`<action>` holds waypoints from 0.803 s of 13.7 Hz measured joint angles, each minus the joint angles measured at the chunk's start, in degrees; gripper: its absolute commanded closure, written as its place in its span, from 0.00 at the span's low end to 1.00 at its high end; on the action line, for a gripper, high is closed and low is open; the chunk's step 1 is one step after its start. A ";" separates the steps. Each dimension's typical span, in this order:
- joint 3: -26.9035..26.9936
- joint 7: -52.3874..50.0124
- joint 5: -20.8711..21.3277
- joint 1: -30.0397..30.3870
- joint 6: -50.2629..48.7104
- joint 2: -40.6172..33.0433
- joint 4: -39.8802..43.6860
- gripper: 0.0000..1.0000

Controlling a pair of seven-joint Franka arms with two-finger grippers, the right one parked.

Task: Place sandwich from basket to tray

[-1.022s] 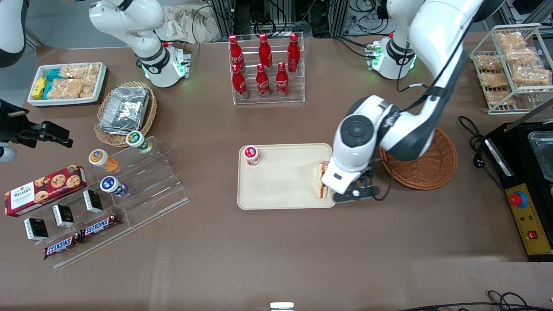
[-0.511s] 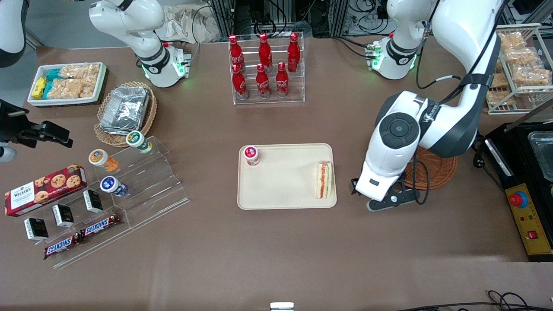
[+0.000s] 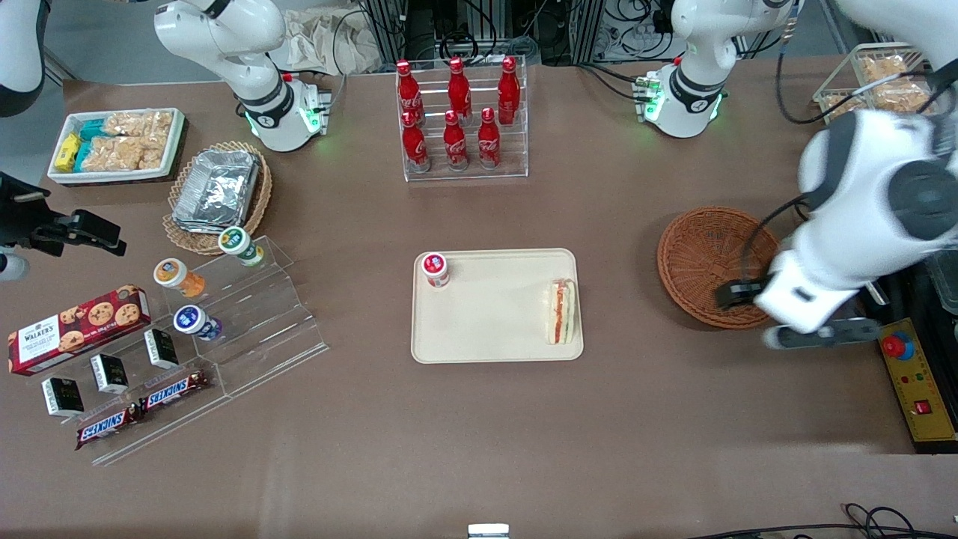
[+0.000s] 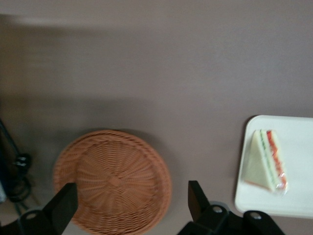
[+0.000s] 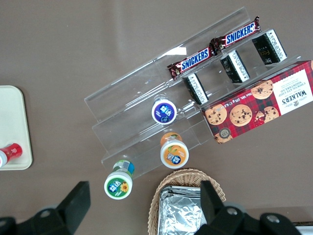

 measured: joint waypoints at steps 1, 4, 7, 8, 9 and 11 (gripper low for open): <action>4.57 4.68 -2.49 -1.06 -0.35 -1.65 -0.60 0.00; 16.72 13.97 -5.81 -6.17 -1.85 -5.30 -2.24 0.00; 19.06 15.87 -6.96 -7.46 -1.87 -6.50 -2.59 0.00; 19.07 15.87 -6.99 -7.83 -1.86 -6.58 -2.59 0.00; 19.06 15.87 -6.99 -8.32 -1.86 -6.60 -2.59 0.00; 19.05 15.87 -6.99 -8.95 -1.81 -6.60 -2.48 0.00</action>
